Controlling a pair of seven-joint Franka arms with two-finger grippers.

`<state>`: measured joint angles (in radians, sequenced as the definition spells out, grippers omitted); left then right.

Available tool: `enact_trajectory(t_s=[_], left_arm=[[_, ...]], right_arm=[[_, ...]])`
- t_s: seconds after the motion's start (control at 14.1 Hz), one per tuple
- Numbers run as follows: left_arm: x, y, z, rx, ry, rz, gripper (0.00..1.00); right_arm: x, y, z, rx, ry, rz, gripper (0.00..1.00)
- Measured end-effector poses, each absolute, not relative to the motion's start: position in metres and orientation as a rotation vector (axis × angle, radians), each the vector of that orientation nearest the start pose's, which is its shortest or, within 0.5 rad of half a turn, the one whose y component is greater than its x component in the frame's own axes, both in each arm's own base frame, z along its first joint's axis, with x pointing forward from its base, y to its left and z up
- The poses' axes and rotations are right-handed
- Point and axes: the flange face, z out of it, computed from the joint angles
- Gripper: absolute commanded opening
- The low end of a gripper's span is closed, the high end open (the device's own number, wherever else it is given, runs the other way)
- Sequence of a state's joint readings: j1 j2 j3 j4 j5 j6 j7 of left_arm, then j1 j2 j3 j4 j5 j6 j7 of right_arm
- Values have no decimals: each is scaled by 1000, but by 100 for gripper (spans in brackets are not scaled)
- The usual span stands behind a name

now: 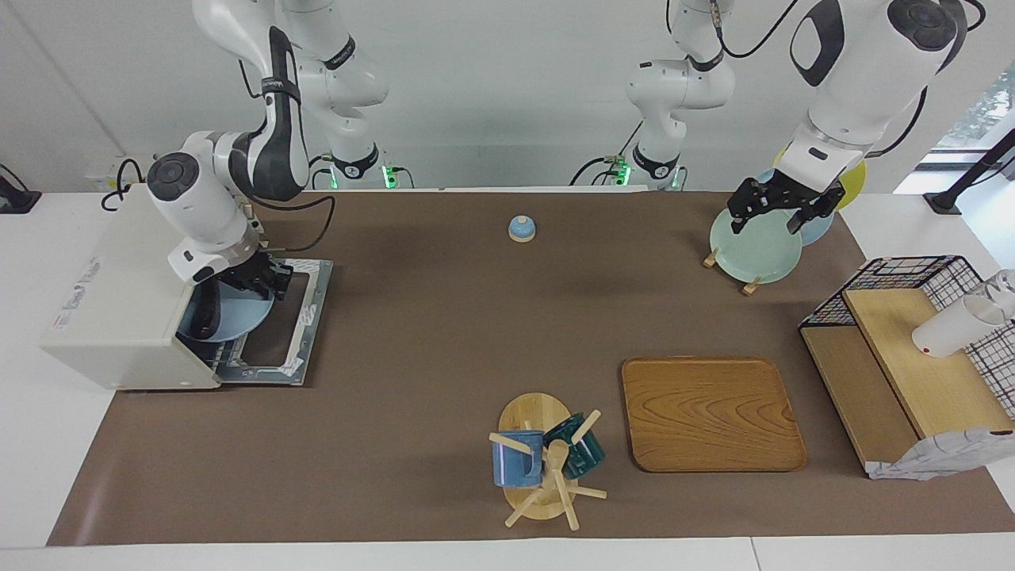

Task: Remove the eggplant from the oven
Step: 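Grasp the purple eggplant inside the oven with the right gripper, then pull the eggplant out and carry it toward the table center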

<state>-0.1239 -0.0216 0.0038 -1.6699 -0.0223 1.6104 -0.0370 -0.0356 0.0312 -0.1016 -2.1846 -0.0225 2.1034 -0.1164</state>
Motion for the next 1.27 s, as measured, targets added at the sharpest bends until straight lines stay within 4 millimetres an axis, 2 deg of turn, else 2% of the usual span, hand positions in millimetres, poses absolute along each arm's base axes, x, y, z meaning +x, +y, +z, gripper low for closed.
enact_trajectory(t_s=[0.21, 0.28, 0.42, 0.57, 0.71, 0.99, 1.13, 1.27], left_arm=[[545, -68, 593, -3158, 129, 62, 100], [545, -68, 593, -3158, 129, 62, 100], [545, -68, 593, -3158, 129, 62, 100], [545, -68, 593, -3158, 129, 62, 100], [545, -68, 593, -3158, 129, 62, 100], [545, -68, 593, -3158, 129, 62, 100], [545, -68, 593, -3158, 129, 62, 100], [545, -68, 593, -3158, 129, 62, 100]], right_arm=[[519, -65, 376, -3183, -129, 169, 0], [519, -55, 378, -3190, -170, 182, 0], [526, -15, 390, -3192, -266, 197, 0], [533, 47, 408, -3200, -352, 175, 0], [533, 120, 422, -3216, -349, 130, 0], [528, 270, 433, -3268, -177, 88, 0], [529, 348, 425, -3289, -62, 91, 0], [524, 422, 403, -3280, 69, 74, 0]])
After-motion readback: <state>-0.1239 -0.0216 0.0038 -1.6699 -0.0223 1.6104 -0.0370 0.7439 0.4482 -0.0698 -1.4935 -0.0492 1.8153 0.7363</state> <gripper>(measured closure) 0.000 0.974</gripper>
